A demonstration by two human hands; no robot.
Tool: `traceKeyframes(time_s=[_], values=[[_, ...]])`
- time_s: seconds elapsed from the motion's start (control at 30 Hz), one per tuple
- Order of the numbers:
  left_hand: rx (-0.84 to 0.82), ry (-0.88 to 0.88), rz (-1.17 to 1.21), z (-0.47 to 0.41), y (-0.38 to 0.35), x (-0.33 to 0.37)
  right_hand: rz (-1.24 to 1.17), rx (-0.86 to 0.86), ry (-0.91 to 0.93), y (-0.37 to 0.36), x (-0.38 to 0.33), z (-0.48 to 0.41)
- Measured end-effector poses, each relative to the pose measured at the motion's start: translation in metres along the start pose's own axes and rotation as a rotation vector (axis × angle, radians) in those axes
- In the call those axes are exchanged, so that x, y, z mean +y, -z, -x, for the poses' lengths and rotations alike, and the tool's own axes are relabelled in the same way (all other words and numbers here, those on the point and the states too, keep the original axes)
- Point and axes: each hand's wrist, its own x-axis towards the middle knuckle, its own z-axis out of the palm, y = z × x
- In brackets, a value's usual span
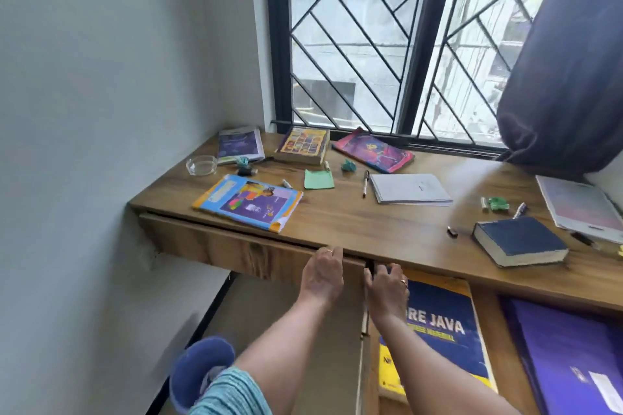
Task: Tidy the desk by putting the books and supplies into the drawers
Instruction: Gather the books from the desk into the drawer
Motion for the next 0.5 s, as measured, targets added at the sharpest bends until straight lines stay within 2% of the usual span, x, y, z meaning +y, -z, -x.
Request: traceKeyframes(time_s=[0.2, 0.5], values=[[0.040, 0.033, 0.019, -0.053, 0.033, -0.089, -0.056, 0.077, 0.081, -0.038, -0.102, -0.036], [0.080, 0.054, 0.078, -0.126, 0.064, -0.161, -0.119, 0.189, 0.195, -0.055, -0.198, -0.094]])
